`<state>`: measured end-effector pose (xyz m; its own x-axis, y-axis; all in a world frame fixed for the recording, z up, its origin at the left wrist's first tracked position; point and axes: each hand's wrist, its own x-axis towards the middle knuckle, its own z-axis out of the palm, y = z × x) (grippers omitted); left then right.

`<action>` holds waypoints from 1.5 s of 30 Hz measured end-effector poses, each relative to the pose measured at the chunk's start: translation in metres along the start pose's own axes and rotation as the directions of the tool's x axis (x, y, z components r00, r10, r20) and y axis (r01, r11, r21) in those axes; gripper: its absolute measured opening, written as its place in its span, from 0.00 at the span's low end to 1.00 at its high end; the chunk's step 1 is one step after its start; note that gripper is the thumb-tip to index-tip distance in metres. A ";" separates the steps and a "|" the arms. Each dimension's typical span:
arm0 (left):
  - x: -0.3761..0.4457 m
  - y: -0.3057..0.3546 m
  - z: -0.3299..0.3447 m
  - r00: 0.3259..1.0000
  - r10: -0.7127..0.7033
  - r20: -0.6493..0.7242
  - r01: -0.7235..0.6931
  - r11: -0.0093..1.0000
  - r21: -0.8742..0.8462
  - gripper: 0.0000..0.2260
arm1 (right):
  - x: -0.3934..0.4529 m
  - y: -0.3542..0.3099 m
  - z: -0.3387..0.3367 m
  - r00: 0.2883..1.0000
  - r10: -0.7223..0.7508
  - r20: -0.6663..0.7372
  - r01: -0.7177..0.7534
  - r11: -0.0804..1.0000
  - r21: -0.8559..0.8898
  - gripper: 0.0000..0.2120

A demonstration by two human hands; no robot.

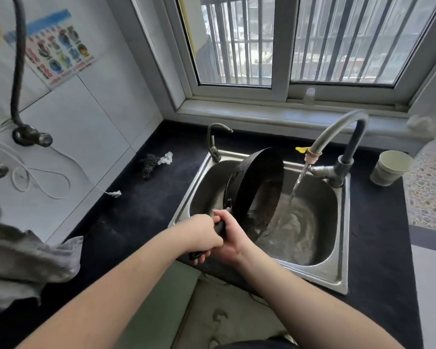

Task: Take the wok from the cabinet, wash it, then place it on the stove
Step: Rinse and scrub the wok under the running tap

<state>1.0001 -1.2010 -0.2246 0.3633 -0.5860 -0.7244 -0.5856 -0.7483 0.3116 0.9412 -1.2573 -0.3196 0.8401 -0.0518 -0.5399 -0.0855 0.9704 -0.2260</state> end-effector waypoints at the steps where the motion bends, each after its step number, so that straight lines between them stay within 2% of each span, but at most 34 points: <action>1: -0.001 0.001 -0.006 1.000 -0.013 -0.014 0.013 0.999 0.045 0.29 | 0.005 -0.003 0.004 1.000 -0.003 -0.013 0.003 1.000 0.000 0.14; 4: 0.002 0.008 -0.019 0.997 -0.075 -0.028 0.078 0.981 0.176 0.18 | 0.018 -0.010 0.014 0.998 0.019 -0.057 -0.019 1.000 0.002 0.10; 6: 0.003 0.013 -0.027 0.995 -0.089 -0.051 0.099 0.967 0.236 0.09 | 0.021 -0.015 0.018 0.996 0.057 -0.075 -0.055 0.998 0.021 0.13; 9: 0.005 0.018 -0.044 0.996 -0.040 -0.084 0.063 0.951 0.302 0.09 | 0.024 -0.023 0.027 0.994 0.062 -0.095 -0.058 0.998 0.038 0.14; 11: 0.002 0.025 -0.058 0.997 -0.037 -0.075 0.065 0.911 0.407 0.10 | 0.027 -0.029 0.036 0.994 0.020 -0.112 -0.015 0.999 0.044 0.16; 13: -0.002 0.037 -0.070 0.995 -0.022 -0.096 0.072 0.825 0.560 0.10 | 0.030 -0.034 0.043 0.993 -0.021 -0.115 0.026 0.999 0.038 0.14; 17: -0.007 0.052 -0.090 0.980 0.112 -0.164 0.060 0.619 0.783 0.08 | 0.035 -0.043 0.050 0.994 -0.059 -0.090 0.062 0.997 0.041 0.09; 21: 0.004 0.054 -0.087 0.968 0.174 -0.179 0.068 0.507 0.859 0.09 | 0.037 -0.038 0.044 0.993 -0.094 -0.073 0.099 0.993 0.069 0.10; 23: 0.010 0.050 -0.083 0.951 0.231 -0.204 0.061 0.509 0.859 0.08 | 0.036 -0.037 0.040 0.990 -0.107 -0.093 0.117 0.987 0.114 0.11; 26: 0.014 0.046 -0.078 0.898 0.359 -0.253 0.003 0.570 0.822 0.03 | 0.032 -0.041 0.029 0.982 -0.132 -0.133 0.156 0.970 0.189 0.17; 29: 0.016 0.045 -0.074 0.861 0.427 -0.277 -0.058 0.623 0.780 0.08 | 0.025 -0.044 0.018 0.981 -0.168 -0.100 0.185 0.965 0.186 0.27; 31: 0.017 0.046 -0.071 0.826 0.492 -0.275 -0.152 0.664 0.732 0.11 | 0.021 -0.048 0.012 0.978 -0.191 -0.080 0.204 0.955 0.217 0.25; 33: 0.019 0.046 -0.069 0.743 0.594 -0.308 -0.300 0.707 0.640 0.11 | 0.017 -0.056 0.006 0.969 -0.235 -0.084 0.248 0.931 0.266 0.20; 35: 0.021 0.046 -0.068 0.629 0.676 -0.383 -0.428 0.713 0.555 0.12 | 0.014 -0.063 -0.002 0.958 -0.270 -0.095 0.286 0.910 0.299 0.18; 37: 0.024 0.045 -0.066 0.558 0.692 -0.459 -0.528 0.722 0.447 0.12 | 0.009 -0.067 -0.009 0.952 -0.296 -0.073 0.304 0.904 0.300 0.16; 39: 0.031 0.044 -0.062 0.558 0.672 -0.486 -0.630 0.725 0.279 0.11 | 0.004 -0.068 -0.015 0.945 -0.325 -0.046 0.324 0.904 0.279 0.14; 41: 0.041 0.047 -0.052 0.593 0.655 -0.467 -0.706 0.703 0.089 0.08 | -0.001 -0.070 -0.019 0.941 -0.336 -0.032 0.333 0.909 0.252 0.15; 43: 0.049 0.053 -0.038 0.607 0.645 -0.465 -0.751 0.656 -0.070 0.04 | -0.005 -0.071 -0.022 0.939 -0.343 -0.011 0.335 0.913 0.234 0.17; 45: 0.055 0.062 -0.022 0.626 0.621 -0.472 -0.761 0.618 -0.196 0.07 | -0.011 -0.069 -0.025 0.930 -0.363 0.052 0.349 0.920 0.178 0.20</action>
<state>0.9995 -1.2865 -0.2320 0.2059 -0.9781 0.0305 -0.4963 -0.0776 0.8647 0.9245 -1.3294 -0.3184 0.8407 -0.3879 -0.3779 0.3097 0.9168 -0.2520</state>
